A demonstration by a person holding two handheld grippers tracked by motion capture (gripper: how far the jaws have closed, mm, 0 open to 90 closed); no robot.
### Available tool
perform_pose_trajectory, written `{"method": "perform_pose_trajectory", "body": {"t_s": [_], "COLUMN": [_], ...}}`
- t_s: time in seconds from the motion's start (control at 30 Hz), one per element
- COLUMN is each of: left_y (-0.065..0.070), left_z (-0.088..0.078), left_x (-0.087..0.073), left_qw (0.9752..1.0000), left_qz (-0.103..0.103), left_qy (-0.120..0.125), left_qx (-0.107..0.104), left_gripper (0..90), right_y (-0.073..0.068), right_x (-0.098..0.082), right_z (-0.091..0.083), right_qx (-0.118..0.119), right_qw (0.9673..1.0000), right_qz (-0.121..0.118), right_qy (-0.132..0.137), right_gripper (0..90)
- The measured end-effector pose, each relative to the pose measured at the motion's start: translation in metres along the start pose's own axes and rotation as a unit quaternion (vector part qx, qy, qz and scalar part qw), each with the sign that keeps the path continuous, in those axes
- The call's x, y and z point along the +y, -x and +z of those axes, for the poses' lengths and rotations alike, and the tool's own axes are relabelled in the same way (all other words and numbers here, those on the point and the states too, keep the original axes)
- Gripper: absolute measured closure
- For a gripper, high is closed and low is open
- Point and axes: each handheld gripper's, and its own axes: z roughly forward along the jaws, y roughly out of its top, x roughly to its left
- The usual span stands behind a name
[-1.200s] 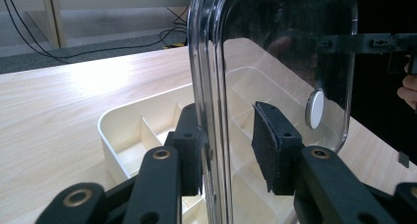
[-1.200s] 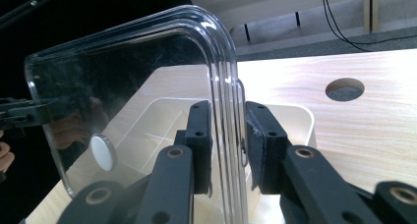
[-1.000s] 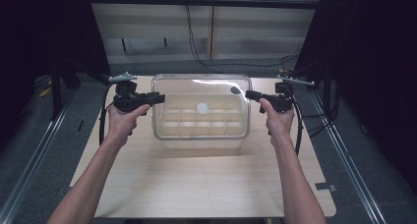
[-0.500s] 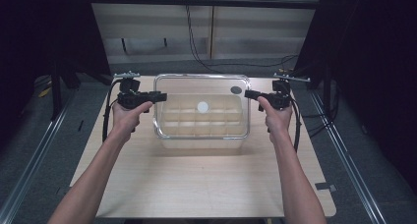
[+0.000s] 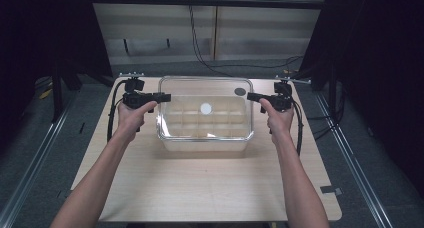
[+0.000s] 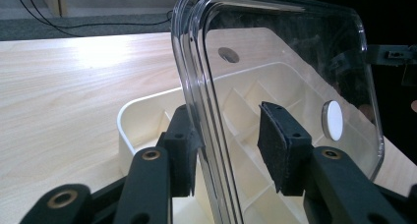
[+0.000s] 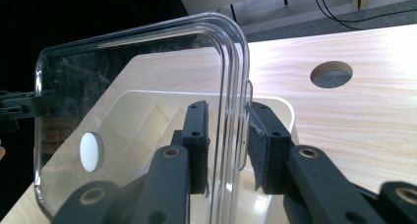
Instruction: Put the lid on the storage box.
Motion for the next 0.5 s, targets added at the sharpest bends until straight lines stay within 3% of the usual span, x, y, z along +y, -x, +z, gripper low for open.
{"method": "perform_pose_trajectory", "body": {"t_s": [0.1, 0.2, 0.3, 0.5], "left_y": [-0.004, -0.008, -0.011, -0.018], "left_z": [0.001, 0.006, 0.008, 0.013], "left_x": [0.000, -0.001, -0.003, -0.007], "left_qw": [1.0000, 0.9996, 0.9991, 0.9987], "left_qz": [0.001, -0.004, -0.008, -0.019], "left_qy": [-0.006, -0.014, -0.012, -0.015], "left_qx": [0.006, 0.024, 0.040, 0.044], "left_gripper": [59.5, 59.5, 60.5, 63.0], "right_y": [0.001, -0.001, 0.000, 0.004], "right_x": [0.000, 0.000, -0.001, -0.002], "right_z": [0.002, 0.008, 0.011, 0.019], "right_qx": [0.001, -0.018, -0.022, -0.034], "right_qw": [1.0000, 0.9998, 0.9997, 0.9991], "right_qz": [0.001, -0.007, -0.006, -0.002], "right_qy": [-0.002, -0.011, -0.013, -0.025], "right_gripper": [70.6, 68.7, 68.5, 66.9]}}
